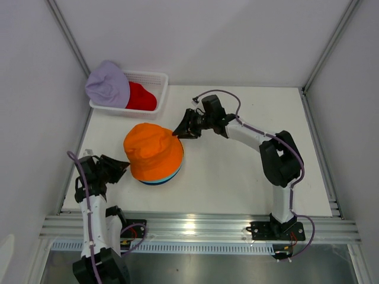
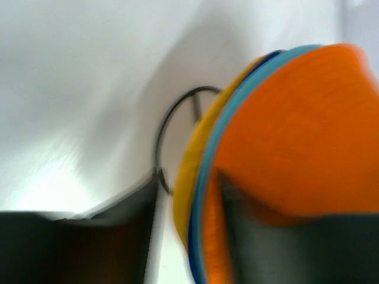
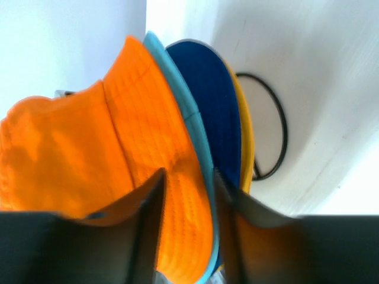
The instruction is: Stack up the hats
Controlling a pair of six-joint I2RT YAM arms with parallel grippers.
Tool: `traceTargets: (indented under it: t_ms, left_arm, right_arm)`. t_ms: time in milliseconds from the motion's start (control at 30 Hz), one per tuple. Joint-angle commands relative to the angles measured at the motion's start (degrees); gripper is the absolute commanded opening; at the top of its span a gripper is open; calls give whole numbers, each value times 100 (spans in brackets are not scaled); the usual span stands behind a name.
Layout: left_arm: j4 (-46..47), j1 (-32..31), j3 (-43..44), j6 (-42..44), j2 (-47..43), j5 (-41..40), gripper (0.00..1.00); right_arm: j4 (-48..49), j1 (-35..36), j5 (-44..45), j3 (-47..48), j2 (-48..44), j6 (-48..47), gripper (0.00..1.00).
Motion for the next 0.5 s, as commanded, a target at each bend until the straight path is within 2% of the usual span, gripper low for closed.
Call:
traceTargets:
  t_ms: [0,33,67,100,133,267,400,467]
  left_arm:
    - [-751,-26,513,289,110,-565,58]
    - [-909,-26,1159,342,119,-742,66]
    - [-1129,-26,1401,456,137,-900,71]
    - [-1209,-17,1621,518,163,-1197,79]
    - [-1279,-17,2319,649,250,-1314,82]
    - [-1167,-8,3543,1018,733,-1491,87]
    - [-245,-17,3969,1221,1515,-920,88]
    - [370,-26,4144,1064,2128,-892,94]
  right_arm:
    - [-649,-143,213,388,-39,-491,54]
    - [-745,-178,284,397,-145,-570,62]
    - [-807,-265,389,440,-241,-623,79]
    - [-868,-327,433,510,-338,-675,84]
    - [-1095,-397,477,598,-478,-737,88]
    - [-1747,-723,758,1266,-655,-1237,90]
    - [-1555,-1012,864,1382,-875,-1527,90]
    - [-1414,-1101,943,1381,-919,-1590,91]
